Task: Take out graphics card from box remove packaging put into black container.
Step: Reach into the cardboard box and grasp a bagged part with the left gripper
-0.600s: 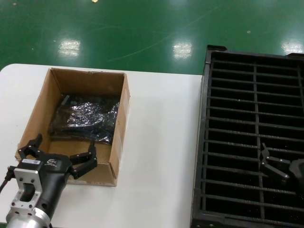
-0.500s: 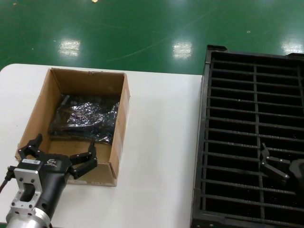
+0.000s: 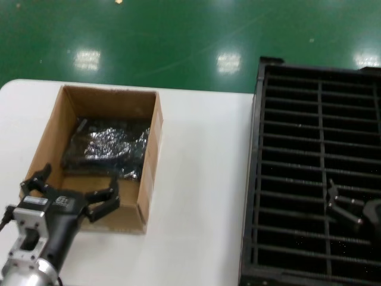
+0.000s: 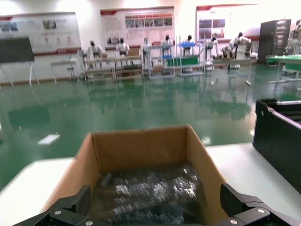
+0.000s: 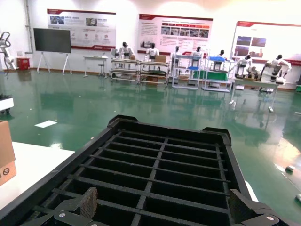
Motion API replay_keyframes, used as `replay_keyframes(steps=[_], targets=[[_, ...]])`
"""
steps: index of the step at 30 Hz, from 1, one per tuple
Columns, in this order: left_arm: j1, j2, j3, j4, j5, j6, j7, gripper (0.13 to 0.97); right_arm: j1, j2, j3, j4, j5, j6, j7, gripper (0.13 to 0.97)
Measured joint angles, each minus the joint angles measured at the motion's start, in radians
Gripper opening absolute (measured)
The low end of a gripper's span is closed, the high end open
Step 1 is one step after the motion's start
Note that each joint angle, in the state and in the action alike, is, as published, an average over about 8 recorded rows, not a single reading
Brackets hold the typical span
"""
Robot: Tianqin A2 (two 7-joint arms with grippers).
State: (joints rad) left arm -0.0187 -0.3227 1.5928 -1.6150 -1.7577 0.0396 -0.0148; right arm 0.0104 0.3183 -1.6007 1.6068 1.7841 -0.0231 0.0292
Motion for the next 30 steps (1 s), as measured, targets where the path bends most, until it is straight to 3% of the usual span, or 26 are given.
replay_keyframes(steps=[3,6,10,13,18,21,24,30], targets=[[-0.001,-0.020,-0.020,-0.018,0.007,0.025,0.032,0.966,0.000,0.000,0.000,0.000,0.000,0.000,0.000,0.966],[-0.013,-0.039,-0.055,-0.029,0.015,0.080,0.110,0.966,0.000,0.000,0.000,0.000,0.000,0.000,0.000,0.966],[-0.061,-0.073,-0.100,-0.008,0.019,0.206,0.272,0.966,0.000,0.000,0.000,0.000,0.000,0.000,0.000,0.966],[-0.134,-0.117,-0.104,0.048,0.024,0.320,0.399,0.966,0.000,0.000,0.000,0.000,0.000,0.000,0.000,0.966],[-0.320,-0.217,-0.027,0.205,0.065,0.484,0.554,0.966,0.000,0.000,0.000,0.000,0.000,0.000,0.000,0.966],[-0.448,-0.251,0.038,0.316,0.119,0.549,0.613,0.966,0.000,0.000,0.000,0.000,0.000,0.000,0.000,0.966],[-0.578,-0.253,0.101,0.437,0.189,0.587,0.659,0.966,0.000,0.000,0.000,0.000,0.000,0.000,0.000,0.966],[-0.800,-0.214,0.225,0.676,0.309,0.625,0.745,0.966,0.000,0.000,0.000,0.000,0.000,0.000,0.000,0.966]])
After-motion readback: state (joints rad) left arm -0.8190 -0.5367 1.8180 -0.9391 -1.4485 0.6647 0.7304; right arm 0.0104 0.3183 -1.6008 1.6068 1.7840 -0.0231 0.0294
